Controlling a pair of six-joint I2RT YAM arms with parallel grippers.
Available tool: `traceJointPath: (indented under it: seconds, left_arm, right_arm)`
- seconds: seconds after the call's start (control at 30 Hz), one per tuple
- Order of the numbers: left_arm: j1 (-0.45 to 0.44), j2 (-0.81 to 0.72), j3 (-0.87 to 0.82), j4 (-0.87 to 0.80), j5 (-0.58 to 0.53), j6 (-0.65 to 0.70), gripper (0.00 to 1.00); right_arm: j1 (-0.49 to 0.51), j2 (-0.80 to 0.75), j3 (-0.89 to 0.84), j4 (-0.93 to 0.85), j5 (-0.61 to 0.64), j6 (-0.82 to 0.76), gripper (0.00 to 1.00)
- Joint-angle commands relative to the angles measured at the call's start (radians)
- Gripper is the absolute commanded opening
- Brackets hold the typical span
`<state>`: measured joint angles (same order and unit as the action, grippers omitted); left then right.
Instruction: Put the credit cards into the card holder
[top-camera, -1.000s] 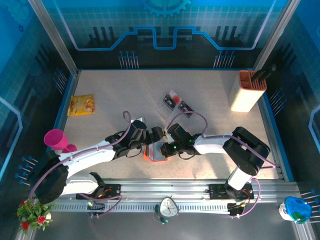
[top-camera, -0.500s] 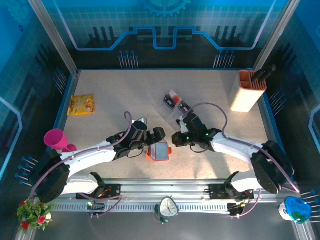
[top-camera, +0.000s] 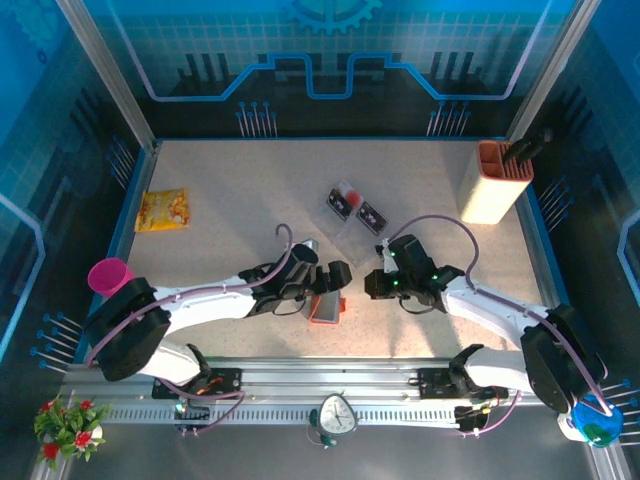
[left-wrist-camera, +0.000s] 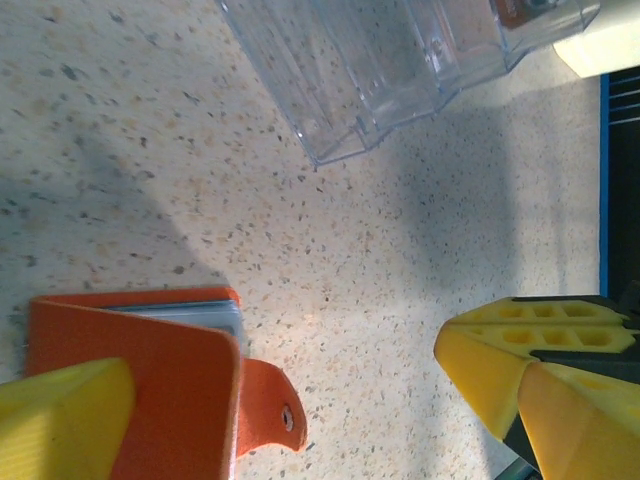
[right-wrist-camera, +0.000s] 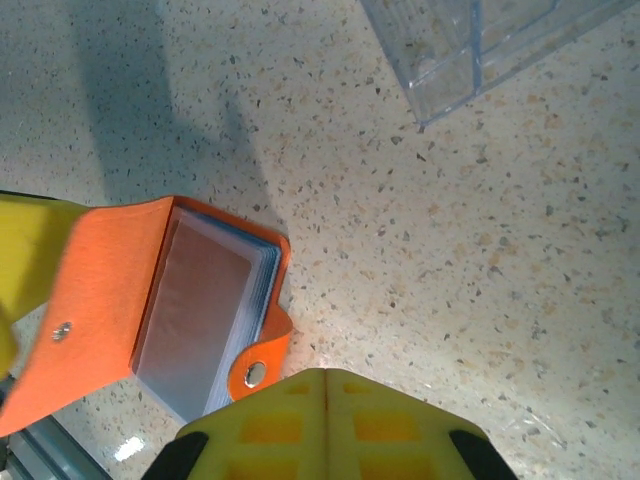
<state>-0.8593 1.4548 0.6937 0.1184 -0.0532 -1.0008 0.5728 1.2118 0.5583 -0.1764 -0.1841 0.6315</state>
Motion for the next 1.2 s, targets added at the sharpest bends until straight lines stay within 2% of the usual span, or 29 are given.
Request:
traceJointPath:
  seconds: [0.0,0.33,0.67,0.83,1.0,1.17]
  left_arm:
    - [-0.022,0.057,0.020,0.018,0.015,-0.028,0.99]
    - [-0.053,0.168,0.021,0.001,0.012,-0.039,0.99]
    - [-0.053,0.129,0.042,0.021,-0.032,-0.046,0.99]
    - [-0.048,0.088,0.074,-0.009,-0.041,-0.003,0.99]
    - [-0.011,0.064,0.114,-0.057,-0.009,0.042,0.99]
    - [0.070,0.012,0.146,-0.109,0.025,0.101,0.99]
  right_arm:
    - [-0.013,-0.041,-0.031,-0.039,0.005,0.011,0.00]
    - [-0.019,-0.184,-0.059,-0.135,0.029,0.001,0.00]
    - [-0.024,-0.270,-0.072,-0.206,0.044,-0.015,0.00]
    - [-0.024,-0.281,-0.060,-0.215,0.054,-0.028,0.00]
    - [-0.005,-0.252,-0.033,-0.203,0.029,-0.019,0.00]
    - [0.097,-0.242,-0.012,-0.190,0.086,0.022,0.00]
